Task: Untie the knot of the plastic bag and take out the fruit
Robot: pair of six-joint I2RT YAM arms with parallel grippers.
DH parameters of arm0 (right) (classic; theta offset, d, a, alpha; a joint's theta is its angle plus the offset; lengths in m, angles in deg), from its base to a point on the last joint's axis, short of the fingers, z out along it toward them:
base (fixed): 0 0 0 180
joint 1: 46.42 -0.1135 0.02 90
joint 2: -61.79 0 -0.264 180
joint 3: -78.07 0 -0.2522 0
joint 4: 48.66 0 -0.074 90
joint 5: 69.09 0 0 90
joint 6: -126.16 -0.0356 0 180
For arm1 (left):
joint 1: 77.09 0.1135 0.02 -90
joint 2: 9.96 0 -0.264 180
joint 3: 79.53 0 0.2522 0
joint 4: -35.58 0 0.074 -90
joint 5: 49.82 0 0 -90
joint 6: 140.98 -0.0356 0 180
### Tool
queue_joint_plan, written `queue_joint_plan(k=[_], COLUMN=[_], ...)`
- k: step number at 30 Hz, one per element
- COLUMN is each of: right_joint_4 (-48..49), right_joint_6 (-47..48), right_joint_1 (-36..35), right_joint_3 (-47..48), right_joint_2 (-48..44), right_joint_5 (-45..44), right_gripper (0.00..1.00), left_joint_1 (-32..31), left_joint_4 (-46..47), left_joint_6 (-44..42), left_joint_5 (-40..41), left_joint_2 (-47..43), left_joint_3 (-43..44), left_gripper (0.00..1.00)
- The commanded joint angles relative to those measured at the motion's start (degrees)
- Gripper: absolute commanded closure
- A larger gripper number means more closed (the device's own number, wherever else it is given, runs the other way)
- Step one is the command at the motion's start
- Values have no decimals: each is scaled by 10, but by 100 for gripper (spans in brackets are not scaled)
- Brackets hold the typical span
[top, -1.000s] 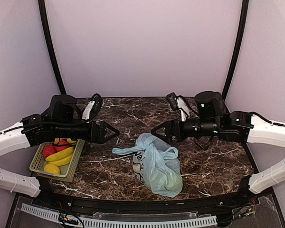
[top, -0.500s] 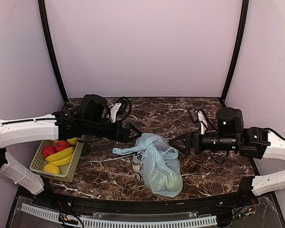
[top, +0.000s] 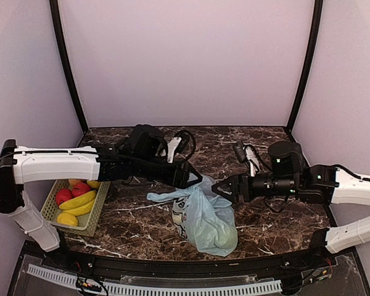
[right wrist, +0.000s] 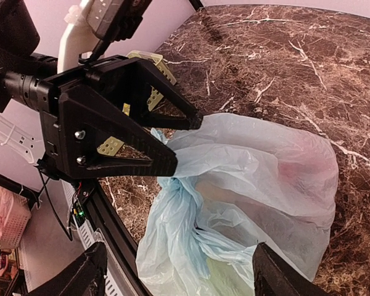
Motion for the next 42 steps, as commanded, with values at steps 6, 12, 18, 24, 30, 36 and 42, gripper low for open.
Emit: queue_joint_plan(k=[6, 12, 18, 24, 30, 36, 42], right_joint_4=[27, 22, 36, 37, 24, 25, 30], right_joint_6=[8, 10, -2, -4, 2, 4, -17], right_joint_1=[-4, -4, -8, -18, -32, -41, -46], right_joint_3=[0, 7, 17, 35, 65, 71, 56], right_joint_2=[-5, 6, 47, 93, 122, 134, 153], right_joint_5=[7, 24, 41, 19, -10, -34, -60], right_gripper=[22, 23, 19, 23, 28, 34, 41], left_joint_1=[-4, -4, -4, -4, -4, -4, -4], left_joint_4=[-38, -41, -38, -41, -50, -66, -87], left_joint_6=[-6, 5, 14, 15, 16, 10, 0], left_joint_5=[8, 9, 7, 2, -4, 6, 22], left_joint_2=[28, 27, 21, 23, 29, 30, 34], left_joint_3=[35, 40, 36, 36, 50, 68, 90], left_gripper=[48, 74, 90, 99, 99, 99, 99])
